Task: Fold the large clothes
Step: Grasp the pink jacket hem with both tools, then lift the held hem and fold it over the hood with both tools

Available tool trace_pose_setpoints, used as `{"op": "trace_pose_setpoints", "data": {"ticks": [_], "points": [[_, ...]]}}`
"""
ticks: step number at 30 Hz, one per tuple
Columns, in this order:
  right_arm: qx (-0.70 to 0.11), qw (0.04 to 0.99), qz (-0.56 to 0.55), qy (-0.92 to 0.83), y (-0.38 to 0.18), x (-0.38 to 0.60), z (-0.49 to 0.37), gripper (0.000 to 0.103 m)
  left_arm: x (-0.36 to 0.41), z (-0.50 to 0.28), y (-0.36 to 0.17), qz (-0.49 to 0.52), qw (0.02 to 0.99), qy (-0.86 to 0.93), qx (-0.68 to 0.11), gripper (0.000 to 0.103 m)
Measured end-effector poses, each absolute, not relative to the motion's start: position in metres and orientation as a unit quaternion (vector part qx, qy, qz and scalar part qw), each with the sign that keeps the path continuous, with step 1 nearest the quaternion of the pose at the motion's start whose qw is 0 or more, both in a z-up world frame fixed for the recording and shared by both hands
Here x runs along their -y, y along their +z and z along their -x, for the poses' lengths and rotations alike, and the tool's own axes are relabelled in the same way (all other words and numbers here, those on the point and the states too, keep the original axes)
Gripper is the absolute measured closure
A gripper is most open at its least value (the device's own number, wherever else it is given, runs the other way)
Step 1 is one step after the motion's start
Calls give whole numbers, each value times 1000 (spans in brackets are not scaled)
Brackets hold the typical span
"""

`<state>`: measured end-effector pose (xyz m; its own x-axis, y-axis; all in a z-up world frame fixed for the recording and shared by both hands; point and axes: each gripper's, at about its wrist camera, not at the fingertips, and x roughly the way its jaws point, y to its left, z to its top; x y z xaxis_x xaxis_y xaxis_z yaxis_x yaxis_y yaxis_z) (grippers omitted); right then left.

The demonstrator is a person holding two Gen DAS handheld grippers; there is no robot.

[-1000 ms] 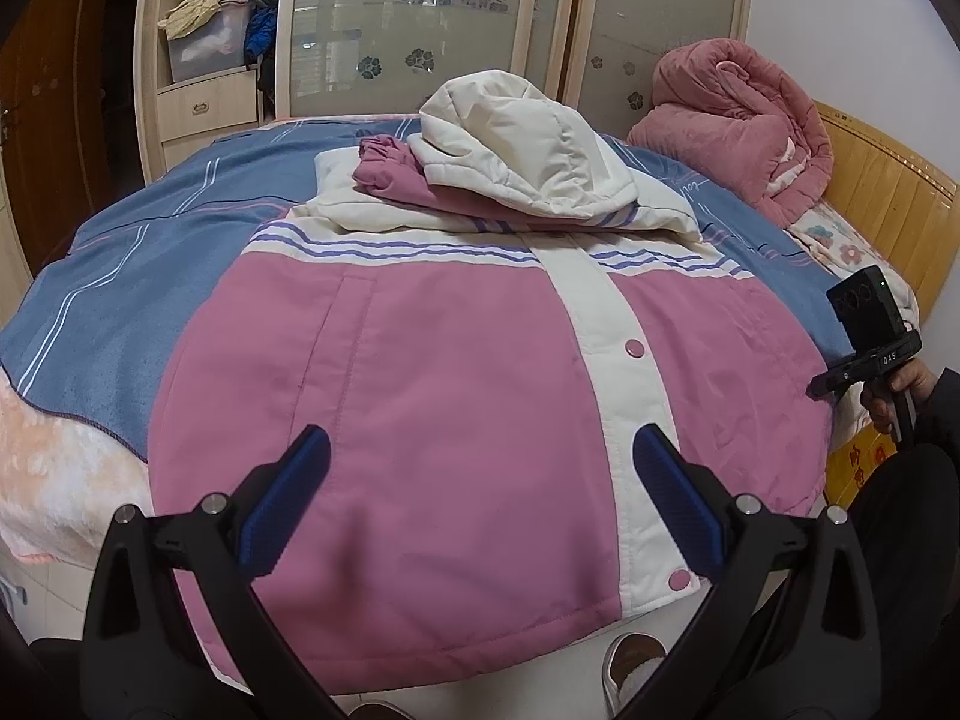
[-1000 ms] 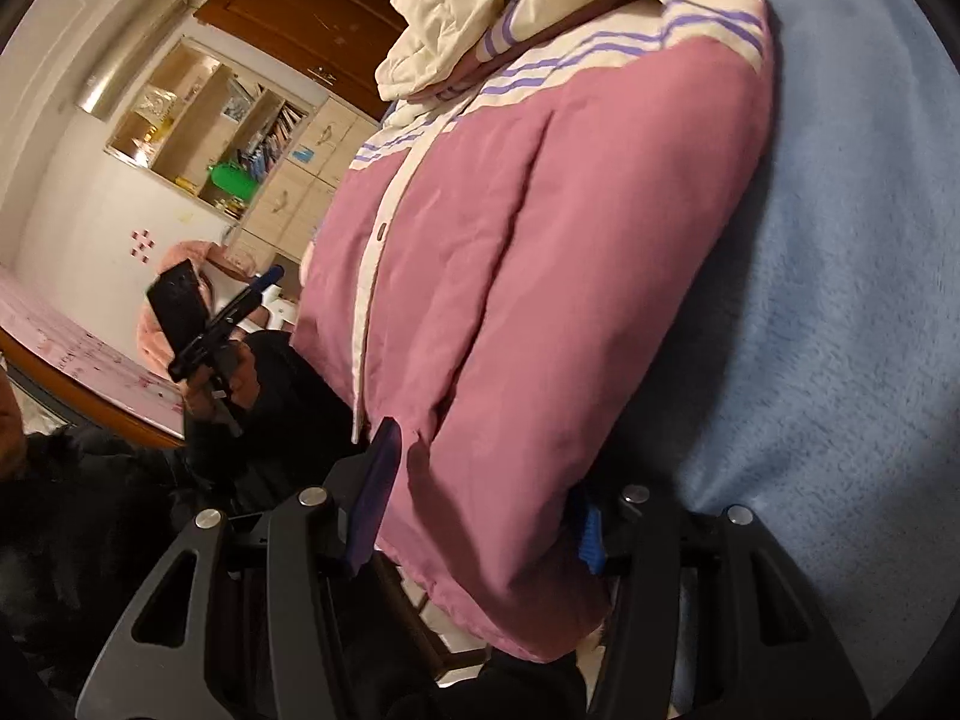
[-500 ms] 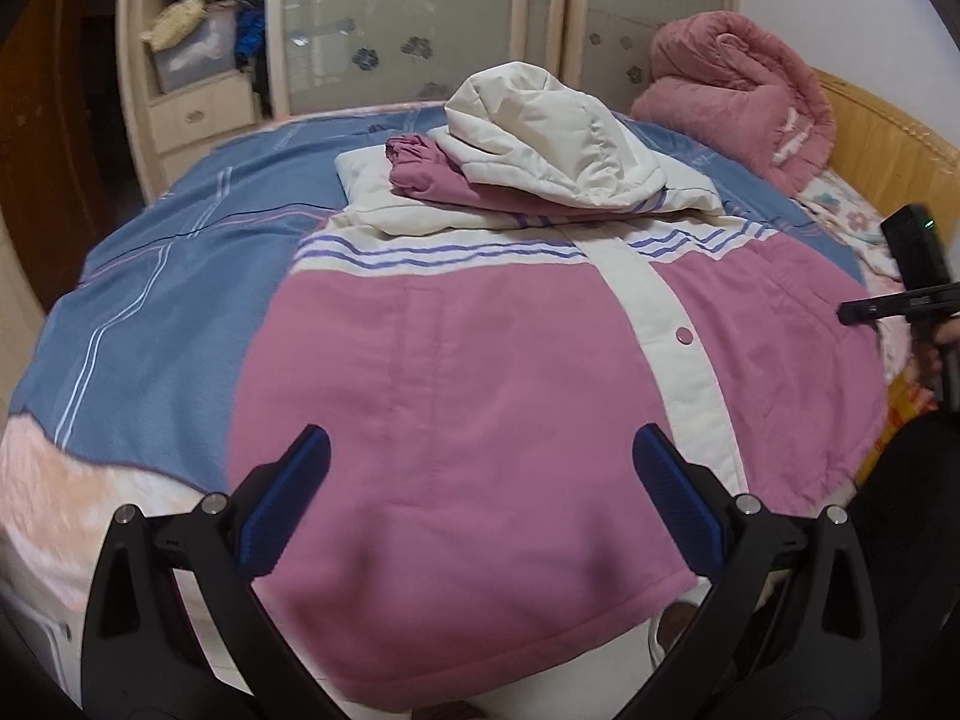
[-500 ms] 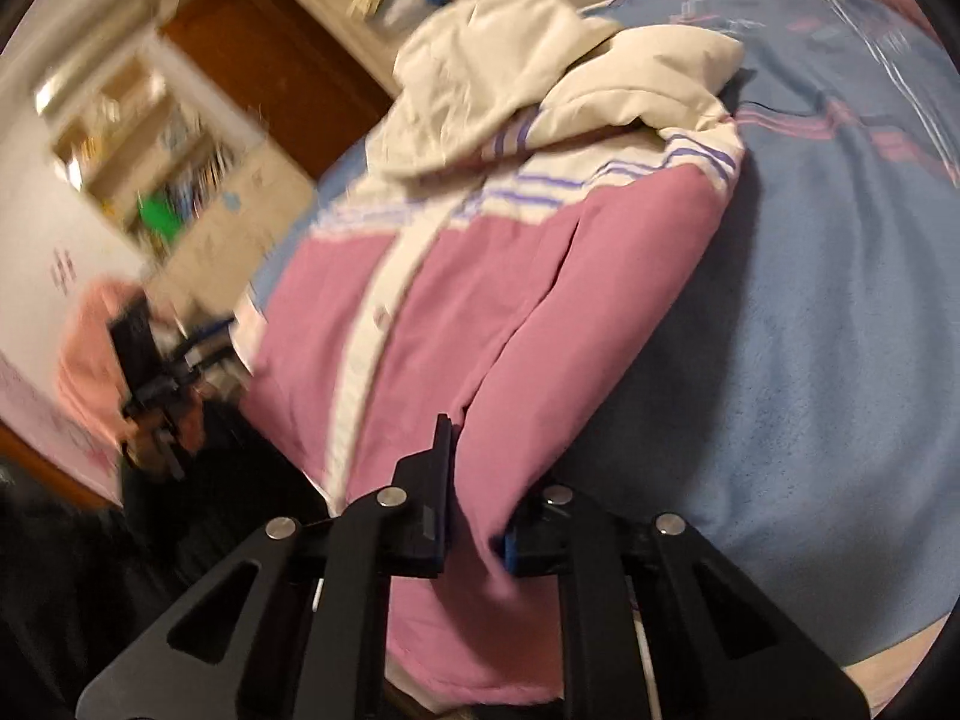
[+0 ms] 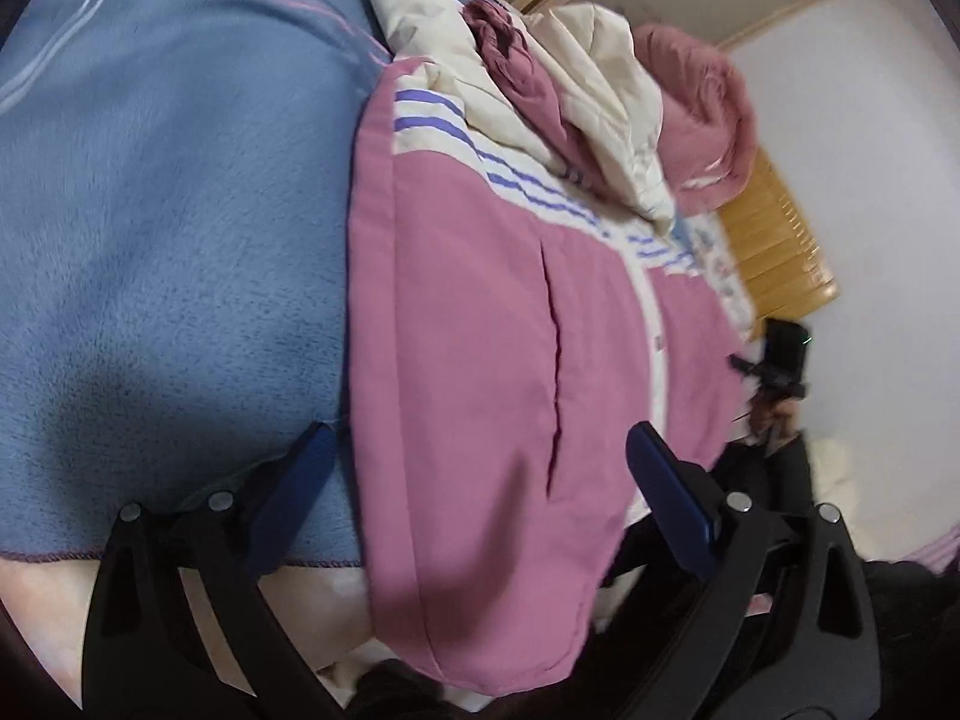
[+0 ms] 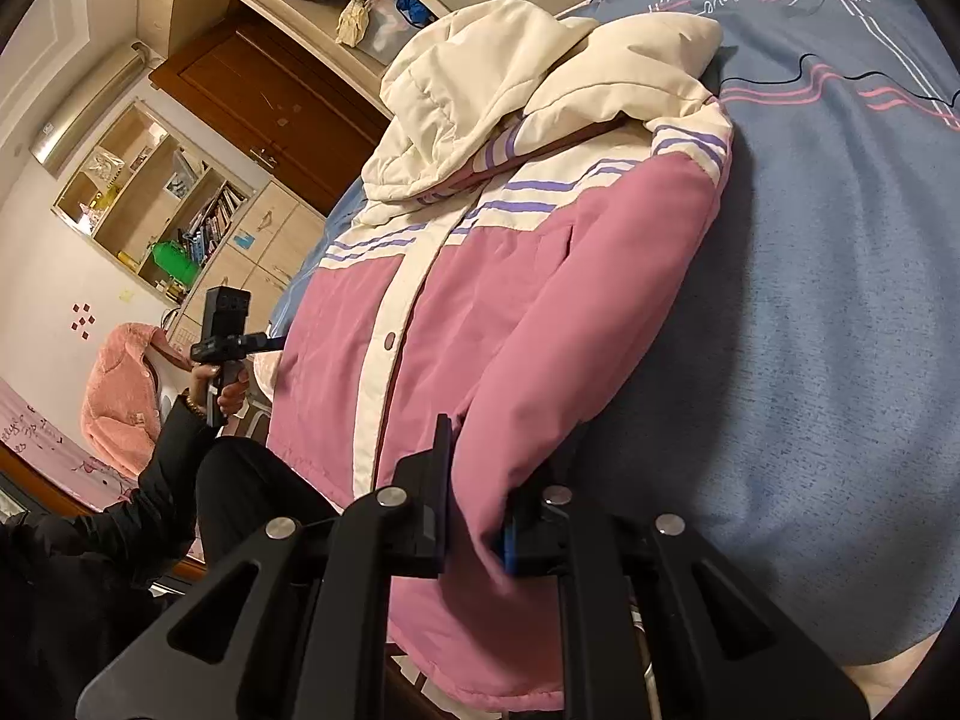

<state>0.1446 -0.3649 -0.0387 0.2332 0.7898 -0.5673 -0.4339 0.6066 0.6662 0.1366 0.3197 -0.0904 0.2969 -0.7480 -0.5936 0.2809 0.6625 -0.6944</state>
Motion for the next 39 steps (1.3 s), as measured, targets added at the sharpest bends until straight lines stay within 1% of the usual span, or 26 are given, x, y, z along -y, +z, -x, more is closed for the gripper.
{"op": "trace_pose_setpoints", "data": {"ticks": [12,13,14,16,18,19,20,22,24,25,31,34,39], "points": [[-489,742,-197,414,-47,362,-150,90,-314,-118,-87,229,739,-391,-498,5],[-490,741,-197,415,-47,361,-150,90,-314,-116,-89,228,737,-394,-500,8],[-491,740,-198,416,-47,360,-151,89,-314,-115,-91,229,734,-395,-503,12],[-494,736,-198,419,-48,357,-153,88,-310,-115,-101,221,724,-388,-526,46],[-495,734,-197,420,-48,353,-154,88,-304,-115,-111,207,716,-377,-550,63],[-497,733,-197,420,-49,352,-155,88,-301,-115,-116,201,713,-373,-559,70],[-498,733,-197,420,-49,350,-156,88,-301,-115,-117,200,713,-368,-563,71],[-499,732,-197,420,-49,349,-156,88,-303,-112,-113,201,714,-375,-556,83],[-498,732,-199,420,-49,350,-155,88,-301,-108,-106,197,718,-390,-542,89],[-497,731,-202,421,-49,351,-155,88,-300,-105,-100,194,721,-401,-531,91],[-470,720,-235,454,-42,356,-155,91,-301,-103,-77,224,718,-448,-482,94],[-448,715,-257,471,-34,356,-156,93,-304,-105,-58,258,713,-480,-442,94],[-395,701,-324,497,-17,362,-164,93,-309,-119,-23,327,713,-502,-365,94]]}}
